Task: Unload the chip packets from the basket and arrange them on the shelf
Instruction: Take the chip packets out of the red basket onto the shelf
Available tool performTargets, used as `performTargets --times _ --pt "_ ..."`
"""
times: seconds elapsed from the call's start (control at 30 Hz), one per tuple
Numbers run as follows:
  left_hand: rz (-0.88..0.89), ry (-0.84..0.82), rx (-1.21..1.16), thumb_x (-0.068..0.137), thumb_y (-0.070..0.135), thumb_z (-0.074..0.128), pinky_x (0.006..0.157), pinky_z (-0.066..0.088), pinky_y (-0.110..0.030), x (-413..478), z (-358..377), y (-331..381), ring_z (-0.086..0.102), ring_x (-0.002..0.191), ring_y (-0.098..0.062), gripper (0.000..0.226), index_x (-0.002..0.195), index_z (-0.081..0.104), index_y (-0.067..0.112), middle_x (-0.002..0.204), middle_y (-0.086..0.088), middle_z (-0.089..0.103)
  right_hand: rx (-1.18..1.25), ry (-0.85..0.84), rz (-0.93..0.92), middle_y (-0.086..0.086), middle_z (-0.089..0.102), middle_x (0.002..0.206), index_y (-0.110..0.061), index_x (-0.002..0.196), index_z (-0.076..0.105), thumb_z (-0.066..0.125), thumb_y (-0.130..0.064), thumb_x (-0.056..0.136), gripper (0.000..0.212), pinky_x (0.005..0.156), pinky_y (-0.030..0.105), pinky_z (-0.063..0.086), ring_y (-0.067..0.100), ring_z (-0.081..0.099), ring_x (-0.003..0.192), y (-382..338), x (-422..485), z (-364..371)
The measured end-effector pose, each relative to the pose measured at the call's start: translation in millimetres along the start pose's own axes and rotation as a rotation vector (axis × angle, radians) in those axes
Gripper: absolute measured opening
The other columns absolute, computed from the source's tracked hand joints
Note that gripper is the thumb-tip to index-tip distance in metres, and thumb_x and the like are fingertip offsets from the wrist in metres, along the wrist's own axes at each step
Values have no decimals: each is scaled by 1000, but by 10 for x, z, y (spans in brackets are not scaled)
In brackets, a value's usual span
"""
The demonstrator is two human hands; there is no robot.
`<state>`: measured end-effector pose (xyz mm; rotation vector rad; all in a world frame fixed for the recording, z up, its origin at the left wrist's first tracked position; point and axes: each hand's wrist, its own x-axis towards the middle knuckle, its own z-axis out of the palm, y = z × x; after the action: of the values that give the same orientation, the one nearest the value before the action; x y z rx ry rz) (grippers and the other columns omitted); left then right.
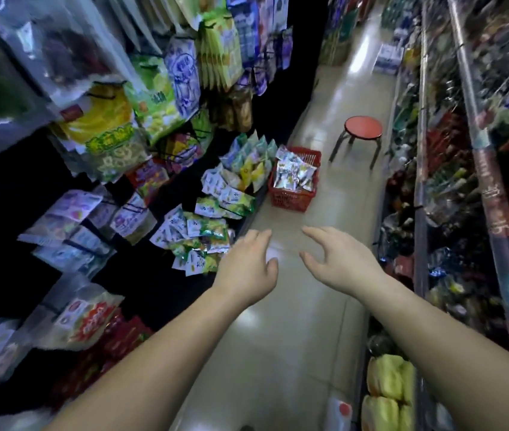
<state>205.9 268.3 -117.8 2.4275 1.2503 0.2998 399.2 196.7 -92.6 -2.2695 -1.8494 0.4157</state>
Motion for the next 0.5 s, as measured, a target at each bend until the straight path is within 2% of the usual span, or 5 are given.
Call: performTargets --times 0.1,0.23,0.5 --pt "31 -13 -5 96 33 55 108 42 -40 780 86 173 45 134 -26 62 153 38 14 145 -5 48 -15 4 63 -8 50 146 -33 151 43 52 -53 95 60 98 39 50 21 51 133 452 533 -167" --pt "62 -10 27 94 33 57 109 43 -42 1885 286 406 48 131 -28 60 149 44 12 140 -7 52 -40 -15 70 -7 54 141 -35 150 43 50 -55 95 59 98 40 50 21 51 131 1116 1348 -426" --pt "-14 -10 -28 91 31 59 105 45 -45 4008 487 838 52 123 -28 55 141 49 14 131 -6 55 -66 -90 19 -3 57 134 -35 145 46 54 -46 92 55 96 40 51 25 53 128 2214 3198 -1053"
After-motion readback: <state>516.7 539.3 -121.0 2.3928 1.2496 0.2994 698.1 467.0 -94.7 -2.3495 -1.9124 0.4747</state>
